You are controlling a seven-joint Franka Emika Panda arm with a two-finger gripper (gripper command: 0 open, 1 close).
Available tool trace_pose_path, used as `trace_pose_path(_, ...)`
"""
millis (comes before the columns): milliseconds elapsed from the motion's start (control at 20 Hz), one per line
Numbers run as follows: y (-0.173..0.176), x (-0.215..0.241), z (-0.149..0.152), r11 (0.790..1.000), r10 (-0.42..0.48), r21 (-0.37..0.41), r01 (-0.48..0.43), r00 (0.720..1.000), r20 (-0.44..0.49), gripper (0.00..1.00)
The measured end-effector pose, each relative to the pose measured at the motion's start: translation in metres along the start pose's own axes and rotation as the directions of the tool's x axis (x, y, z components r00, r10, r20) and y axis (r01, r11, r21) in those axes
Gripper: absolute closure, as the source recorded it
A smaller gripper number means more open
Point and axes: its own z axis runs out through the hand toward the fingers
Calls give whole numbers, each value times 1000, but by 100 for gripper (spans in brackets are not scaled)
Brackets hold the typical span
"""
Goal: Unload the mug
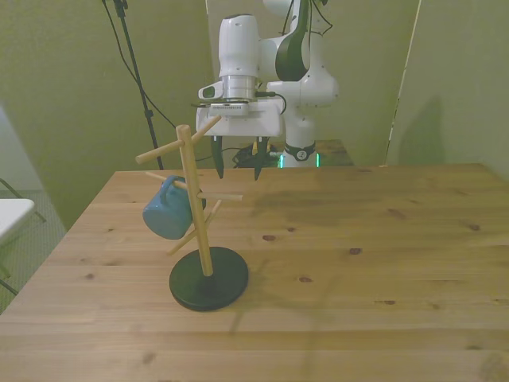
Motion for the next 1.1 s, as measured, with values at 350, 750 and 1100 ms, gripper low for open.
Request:
trace_pose_path(350,-8,13,16,994,-24,100,35,994,-109,0)
trace_pose_path(750,13,52,-5,967,100,254,-31,959,-266,0)
trace_pose_path(1100,-8,72,1,953,123,302,-33,951,-285,0)
